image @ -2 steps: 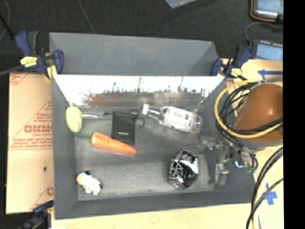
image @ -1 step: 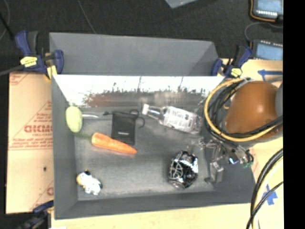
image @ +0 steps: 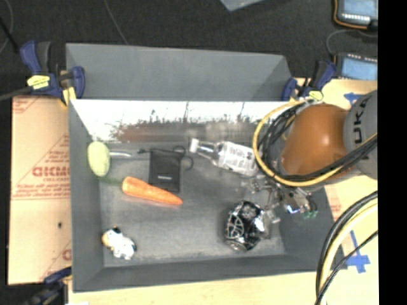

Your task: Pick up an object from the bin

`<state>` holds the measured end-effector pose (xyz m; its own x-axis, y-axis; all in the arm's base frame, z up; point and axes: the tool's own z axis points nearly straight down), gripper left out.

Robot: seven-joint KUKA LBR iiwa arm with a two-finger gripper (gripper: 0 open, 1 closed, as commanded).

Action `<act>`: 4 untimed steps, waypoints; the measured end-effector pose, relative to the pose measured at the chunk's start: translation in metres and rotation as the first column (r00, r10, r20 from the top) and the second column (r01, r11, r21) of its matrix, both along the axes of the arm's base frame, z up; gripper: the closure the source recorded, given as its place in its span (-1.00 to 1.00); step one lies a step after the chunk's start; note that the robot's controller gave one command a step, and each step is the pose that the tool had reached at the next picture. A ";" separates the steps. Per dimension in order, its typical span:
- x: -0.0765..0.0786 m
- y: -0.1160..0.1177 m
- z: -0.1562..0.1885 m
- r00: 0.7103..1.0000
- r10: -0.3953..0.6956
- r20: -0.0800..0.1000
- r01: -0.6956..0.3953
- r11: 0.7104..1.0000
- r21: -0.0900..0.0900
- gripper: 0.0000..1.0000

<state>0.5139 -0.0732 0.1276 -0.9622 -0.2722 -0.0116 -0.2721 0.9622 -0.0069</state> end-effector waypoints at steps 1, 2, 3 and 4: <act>0.018 0.012 -0.029 0.973 0.231 0.002 -0.231 0.973 -0.004 -1.00; 0.026 0.031 -0.040 0.923 0.385 -0.001 -0.385 0.923 -0.006 -1.00; 0.039 0.022 -0.052 0.751 0.660 0.006 -0.660 0.751 -0.017 1.00; 0.039 0.022 -0.052 0.751 0.660 0.006 -0.660 0.751 -0.017 1.00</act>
Offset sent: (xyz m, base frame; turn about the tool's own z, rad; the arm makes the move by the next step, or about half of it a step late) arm 0.0315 0.0450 -0.0422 -0.4363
